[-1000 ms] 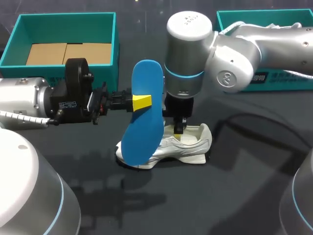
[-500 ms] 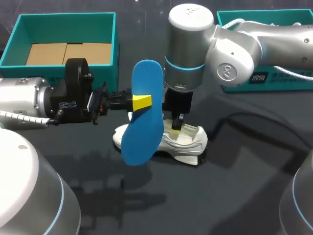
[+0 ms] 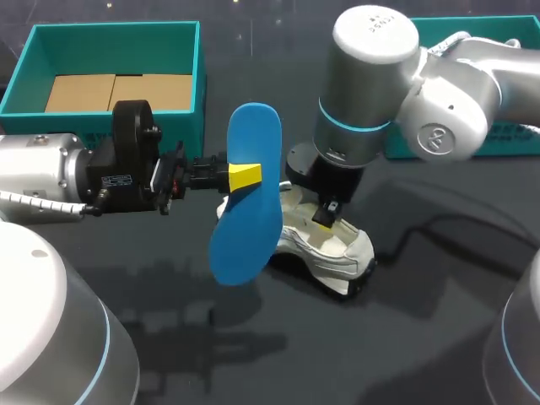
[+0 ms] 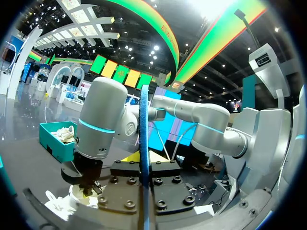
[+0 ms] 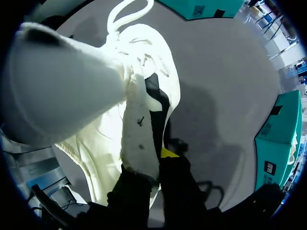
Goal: Take the shoe out of the shoebox, open the shoe tongue, remove and reinsert the insole, then place the shoe into the shoebox
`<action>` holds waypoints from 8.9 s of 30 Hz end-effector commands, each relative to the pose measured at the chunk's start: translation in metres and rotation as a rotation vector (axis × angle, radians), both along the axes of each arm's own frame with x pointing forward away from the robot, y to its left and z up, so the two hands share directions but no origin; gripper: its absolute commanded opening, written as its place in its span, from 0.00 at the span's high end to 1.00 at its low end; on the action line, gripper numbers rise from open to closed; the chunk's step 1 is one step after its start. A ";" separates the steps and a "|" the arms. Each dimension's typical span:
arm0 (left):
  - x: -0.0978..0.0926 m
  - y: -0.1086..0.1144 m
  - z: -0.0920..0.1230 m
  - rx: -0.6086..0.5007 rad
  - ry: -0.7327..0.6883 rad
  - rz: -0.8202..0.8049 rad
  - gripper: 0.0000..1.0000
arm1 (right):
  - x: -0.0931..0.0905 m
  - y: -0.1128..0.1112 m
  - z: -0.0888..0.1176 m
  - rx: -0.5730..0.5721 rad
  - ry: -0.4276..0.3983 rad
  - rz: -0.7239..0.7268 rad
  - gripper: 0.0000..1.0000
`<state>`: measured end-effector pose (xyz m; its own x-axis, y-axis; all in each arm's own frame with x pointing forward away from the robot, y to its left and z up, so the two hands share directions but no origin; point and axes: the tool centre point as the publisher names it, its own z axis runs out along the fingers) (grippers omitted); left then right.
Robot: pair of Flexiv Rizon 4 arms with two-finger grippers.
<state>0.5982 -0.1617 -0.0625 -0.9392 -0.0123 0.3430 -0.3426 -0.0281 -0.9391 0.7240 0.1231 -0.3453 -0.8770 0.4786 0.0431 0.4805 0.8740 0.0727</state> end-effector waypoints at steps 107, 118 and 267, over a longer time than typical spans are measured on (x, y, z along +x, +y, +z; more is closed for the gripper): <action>-0.002 -0.001 -0.001 -0.002 0.000 0.004 1.00 | -0.023 -0.003 0.019 0.336 0.278 -0.979 0.00; -0.002 -0.001 -0.001 -0.002 0.000 0.004 1.00 | -0.024 -0.003 0.017 0.386 0.328 -0.953 0.00; 0.069 -0.058 -0.062 -0.006 -1.865 -0.093 1.00 | 0.008 0.036 0.220 1.257 0.857 -0.917 0.00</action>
